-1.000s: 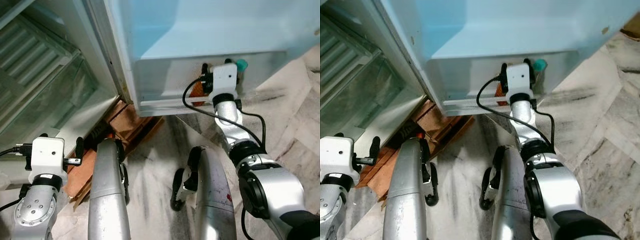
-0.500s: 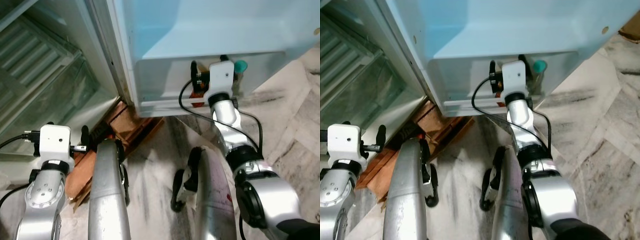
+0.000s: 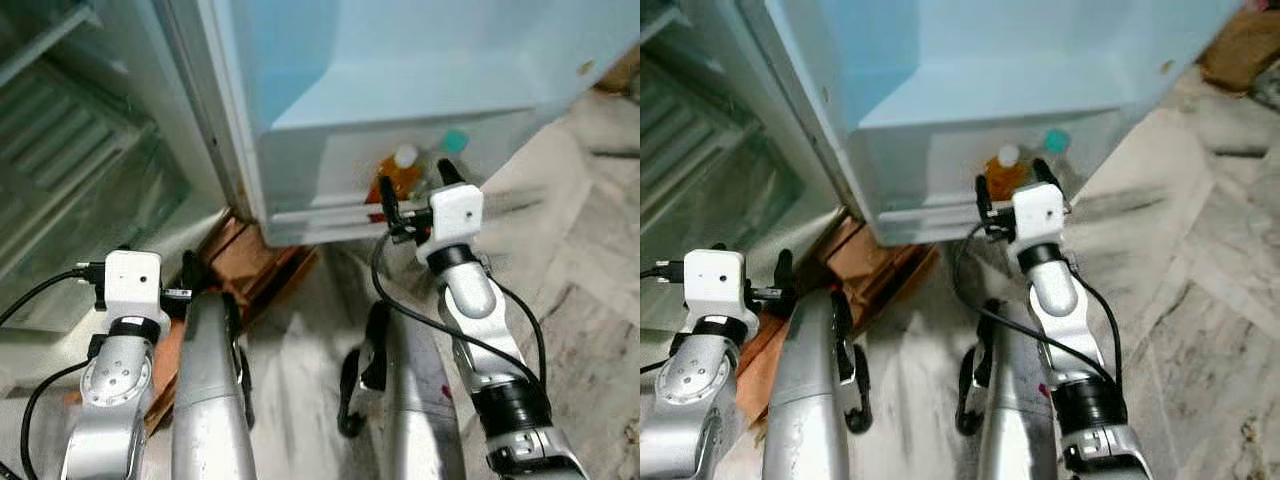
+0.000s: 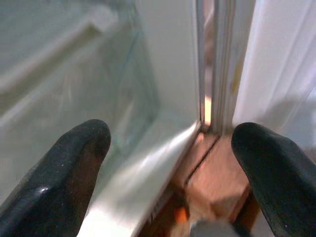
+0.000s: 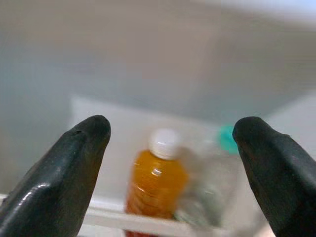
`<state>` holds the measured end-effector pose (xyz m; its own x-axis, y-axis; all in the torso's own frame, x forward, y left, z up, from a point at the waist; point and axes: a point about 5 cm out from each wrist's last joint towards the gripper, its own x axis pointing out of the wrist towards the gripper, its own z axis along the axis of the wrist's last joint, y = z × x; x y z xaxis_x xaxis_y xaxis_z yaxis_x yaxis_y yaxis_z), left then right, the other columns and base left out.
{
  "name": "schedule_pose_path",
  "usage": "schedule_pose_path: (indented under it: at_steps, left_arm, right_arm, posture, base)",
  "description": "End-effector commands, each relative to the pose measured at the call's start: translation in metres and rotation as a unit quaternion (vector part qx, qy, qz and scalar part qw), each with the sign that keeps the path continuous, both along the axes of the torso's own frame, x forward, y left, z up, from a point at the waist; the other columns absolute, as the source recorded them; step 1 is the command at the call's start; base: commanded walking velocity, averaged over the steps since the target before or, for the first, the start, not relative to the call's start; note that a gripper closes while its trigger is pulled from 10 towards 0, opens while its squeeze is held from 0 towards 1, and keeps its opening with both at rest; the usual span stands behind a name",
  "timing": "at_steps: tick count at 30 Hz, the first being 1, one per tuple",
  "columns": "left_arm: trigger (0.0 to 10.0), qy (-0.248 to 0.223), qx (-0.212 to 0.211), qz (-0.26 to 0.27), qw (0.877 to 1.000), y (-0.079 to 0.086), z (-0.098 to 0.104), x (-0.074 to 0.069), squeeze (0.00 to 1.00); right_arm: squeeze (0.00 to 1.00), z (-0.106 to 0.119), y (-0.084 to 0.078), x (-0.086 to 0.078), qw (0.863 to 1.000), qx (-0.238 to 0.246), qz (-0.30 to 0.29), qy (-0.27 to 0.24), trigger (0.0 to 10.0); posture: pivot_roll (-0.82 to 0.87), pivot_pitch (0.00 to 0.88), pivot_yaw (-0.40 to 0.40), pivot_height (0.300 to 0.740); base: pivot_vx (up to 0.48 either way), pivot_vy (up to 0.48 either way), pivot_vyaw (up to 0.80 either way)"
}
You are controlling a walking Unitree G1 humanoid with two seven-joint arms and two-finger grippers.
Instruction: Restocking fridge
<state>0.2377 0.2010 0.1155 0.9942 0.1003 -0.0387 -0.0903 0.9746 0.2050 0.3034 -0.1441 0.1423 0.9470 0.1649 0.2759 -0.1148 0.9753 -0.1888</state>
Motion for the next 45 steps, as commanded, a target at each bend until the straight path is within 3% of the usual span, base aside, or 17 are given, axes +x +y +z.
schedule_pose_path:
  at_steps: [1, 3, 5, 6, 13, 20, 33, 45]
  left_arm:
    - [10.0, 0.006, -0.002, 0.018, 1.000, 0.005, -0.008, -0.002, 0.00]
    - [10.0, 0.004, -0.004, 0.019, 1.000, 0.005, -0.009, 0.000, 0.00]
    - [10.0, 0.001, -0.004, 0.017, 1.000, 0.003, -0.012, 0.002, 0.00]
    - [10.0, -0.001, -0.003, 0.017, 1.000, 0.002, -0.012, 0.004, 0.00]
    - [10.0, -0.020, -0.009, 0.017, 1.000, -0.004, -0.013, 0.015, 0.00]
    - [10.0, -0.020, 0.000, 0.027, 0.999, -0.002, -0.018, 0.013, 0.00]
    - [10.0, -0.017, -0.004, 0.036, 0.999, -0.008, -0.022, 0.021, 0.00]
    - [10.0, -0.015, 0.003, 0.040, 0.999, -0.008, -0.025, 0.026, 0.00]
  right_arm:
    - [0.00, -0.012, -0.004, -0.014, 0.999, 0.001, -0.032, 0.024, 10.0]
    - [0.00, -0.019, -0.002, -0.021, 0.998, 0.014, -0.034, 0.043, 10.0]
    - [0.00, -0.026, -0.003, -0.029, 0.995, 0.072, -0.028, 0.062, 10.0]
    - [0.00, -0.028, -0.005, -0.029, 0.994, 0.077, -0.037, 0.068, 10.0]
    - [0.00, -0.033, -0.010, -0.026, 0.992, 0.076, -0.054, 0.087, 10.0]
    - [0.00, -0.044, -0.019, -0.024, 0.987, 0.090, -0.065, 0.118, 10.0]
    - [0.00, -0.042, -0.009, -0.014, 0.988, 0.087, -0.044, 0.120, 10.0]
    - [0.00, -0.053, -0.015, -0.017, 0.985, 0.074, -0.052, 0.144, 10.0]
  posture:
    - [0.13, 0.130, -0.068, 0.552]
    - [0.13, 0.113, -0.065, 0.552]
    - [0.12, 0.076, -0.060, 0.552]
    - [0.12, 0.073, -0.060, 0.557]
    - [0.11, 0.029, -0.067, 0.602]
    - [0.11, 0.037, -0.082, 0.652]
    - [0.09, 0.027, -0.077, 0.732]
    - [0.08, 0.027, -0.077, 0.740]
  base:
    - [0.000, 0.000, 0.00]
    - [0.000, 0.000, 0.00]
    - [0.000, 0.000, 0.00]
    - [0.000, 0.000, 0.00]
    - [0.000, 0.000, 0.00]
    - [0.000, 0.000, 0.00]
    - [0.000, 0.000, 0.00]
    - [0.000, 0.000, 0.00]
